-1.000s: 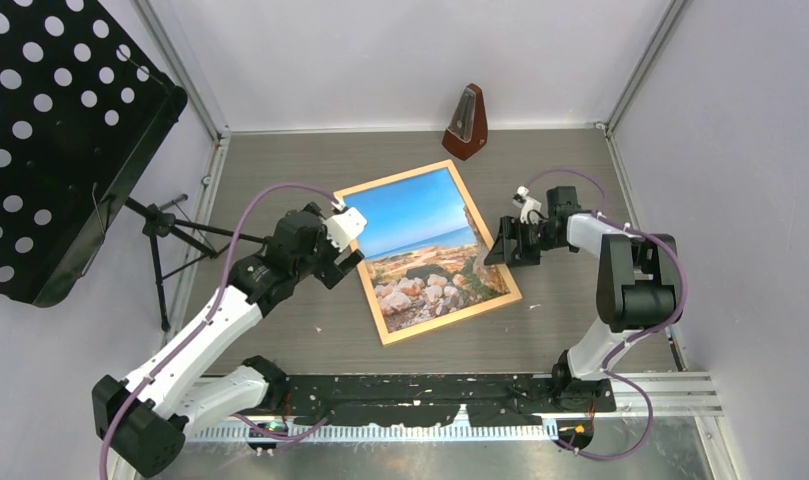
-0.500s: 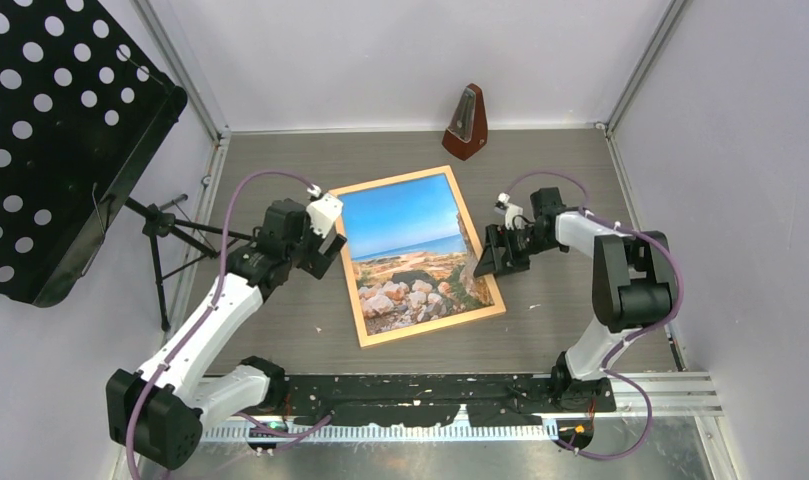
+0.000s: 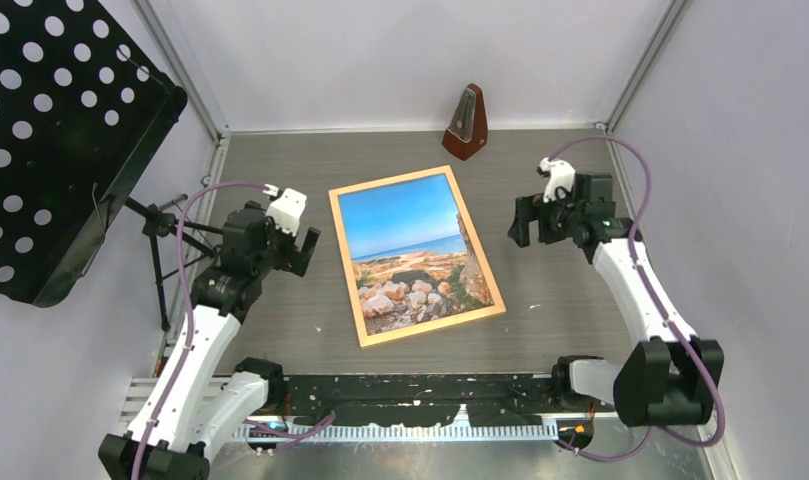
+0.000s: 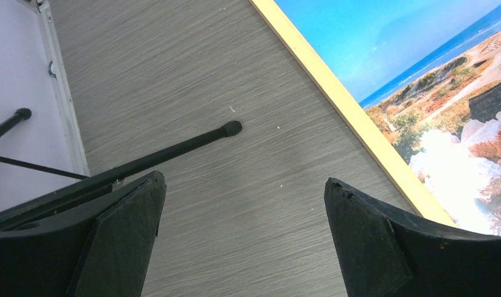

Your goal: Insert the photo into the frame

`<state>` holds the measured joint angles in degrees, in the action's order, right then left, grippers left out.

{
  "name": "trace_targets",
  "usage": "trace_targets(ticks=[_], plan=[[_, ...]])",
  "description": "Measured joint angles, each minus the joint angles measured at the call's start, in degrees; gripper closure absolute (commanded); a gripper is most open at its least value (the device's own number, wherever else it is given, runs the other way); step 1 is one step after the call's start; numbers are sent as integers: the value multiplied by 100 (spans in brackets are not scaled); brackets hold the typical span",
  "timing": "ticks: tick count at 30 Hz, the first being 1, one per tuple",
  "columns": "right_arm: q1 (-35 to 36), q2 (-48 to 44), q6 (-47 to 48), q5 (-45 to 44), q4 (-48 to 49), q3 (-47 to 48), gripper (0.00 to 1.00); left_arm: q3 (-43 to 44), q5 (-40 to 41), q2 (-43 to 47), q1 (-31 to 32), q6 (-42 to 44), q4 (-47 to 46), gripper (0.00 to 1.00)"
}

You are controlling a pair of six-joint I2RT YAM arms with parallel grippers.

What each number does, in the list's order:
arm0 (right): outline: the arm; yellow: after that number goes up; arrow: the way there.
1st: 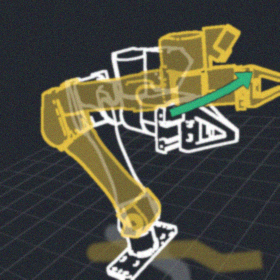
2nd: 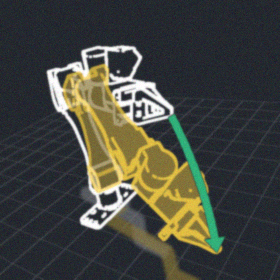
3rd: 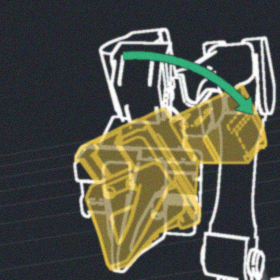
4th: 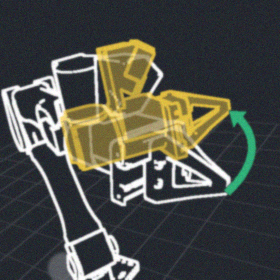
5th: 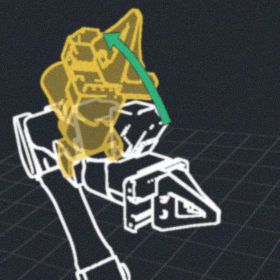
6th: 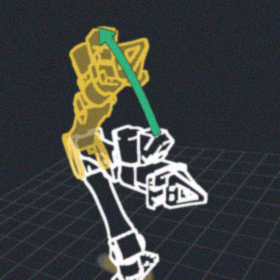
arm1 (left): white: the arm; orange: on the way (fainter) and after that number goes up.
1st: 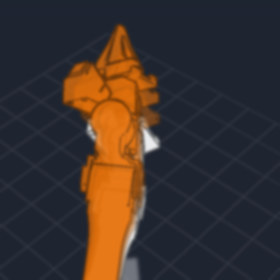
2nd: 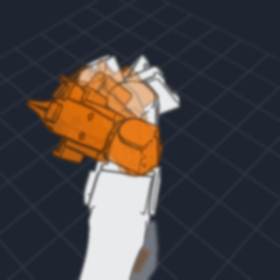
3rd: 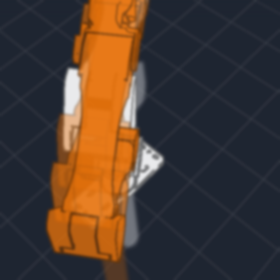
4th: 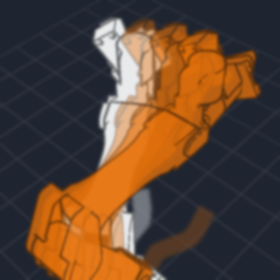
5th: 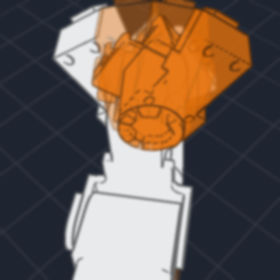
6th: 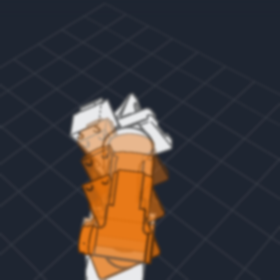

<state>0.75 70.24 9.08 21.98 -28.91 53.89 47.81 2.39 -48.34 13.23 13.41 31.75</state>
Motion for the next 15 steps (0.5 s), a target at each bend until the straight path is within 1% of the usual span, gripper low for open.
trace_targets(ticks=[6,15], plan=[[-393,-973,-7,-837,70,-81,5,-168,-317,463,-304,-103,33,0],[-409,-2627,-15,-1674,105,-640,5,-155,-531,1263,-468,-190,247,0]])
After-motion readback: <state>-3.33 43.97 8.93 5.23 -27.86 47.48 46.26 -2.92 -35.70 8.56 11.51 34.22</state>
